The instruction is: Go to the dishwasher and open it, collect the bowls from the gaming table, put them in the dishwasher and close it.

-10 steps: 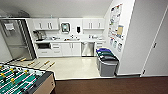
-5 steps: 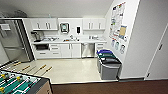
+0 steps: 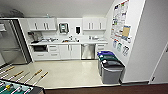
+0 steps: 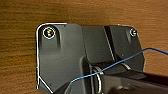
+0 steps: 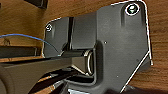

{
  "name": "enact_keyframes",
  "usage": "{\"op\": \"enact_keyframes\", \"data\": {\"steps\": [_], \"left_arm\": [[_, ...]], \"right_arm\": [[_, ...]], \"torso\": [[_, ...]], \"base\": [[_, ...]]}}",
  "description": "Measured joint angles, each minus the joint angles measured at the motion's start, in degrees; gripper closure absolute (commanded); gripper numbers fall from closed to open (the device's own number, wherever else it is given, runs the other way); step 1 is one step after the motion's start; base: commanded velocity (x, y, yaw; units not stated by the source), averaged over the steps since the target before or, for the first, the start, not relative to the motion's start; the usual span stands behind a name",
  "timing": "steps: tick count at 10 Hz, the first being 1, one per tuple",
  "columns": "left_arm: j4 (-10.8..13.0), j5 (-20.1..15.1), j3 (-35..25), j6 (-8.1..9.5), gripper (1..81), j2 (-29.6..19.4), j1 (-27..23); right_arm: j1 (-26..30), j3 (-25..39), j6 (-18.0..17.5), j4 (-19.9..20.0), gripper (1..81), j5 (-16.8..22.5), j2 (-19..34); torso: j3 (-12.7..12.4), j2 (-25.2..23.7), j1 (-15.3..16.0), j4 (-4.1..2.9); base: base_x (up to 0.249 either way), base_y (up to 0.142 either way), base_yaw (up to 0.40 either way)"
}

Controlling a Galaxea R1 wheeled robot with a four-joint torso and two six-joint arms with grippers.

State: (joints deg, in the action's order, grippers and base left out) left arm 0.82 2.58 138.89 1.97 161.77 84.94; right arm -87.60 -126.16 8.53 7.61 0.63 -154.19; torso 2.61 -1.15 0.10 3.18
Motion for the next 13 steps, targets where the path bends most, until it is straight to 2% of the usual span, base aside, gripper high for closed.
{"op": "enact_keyframes", "data": {"steps": [13], "left_arm": [[0.0, 0.0, 0.5, 0.00, 1.0, 0.3, 0.0]], "right_arm": [[0.0, -0.7, 0.0, 0.0, 1.0, 0.0, -0.1]], "torso": [[0.0, 0.0, 0.0, 0.00]], "base": [[0.276, 0.000, 0.000]]}}
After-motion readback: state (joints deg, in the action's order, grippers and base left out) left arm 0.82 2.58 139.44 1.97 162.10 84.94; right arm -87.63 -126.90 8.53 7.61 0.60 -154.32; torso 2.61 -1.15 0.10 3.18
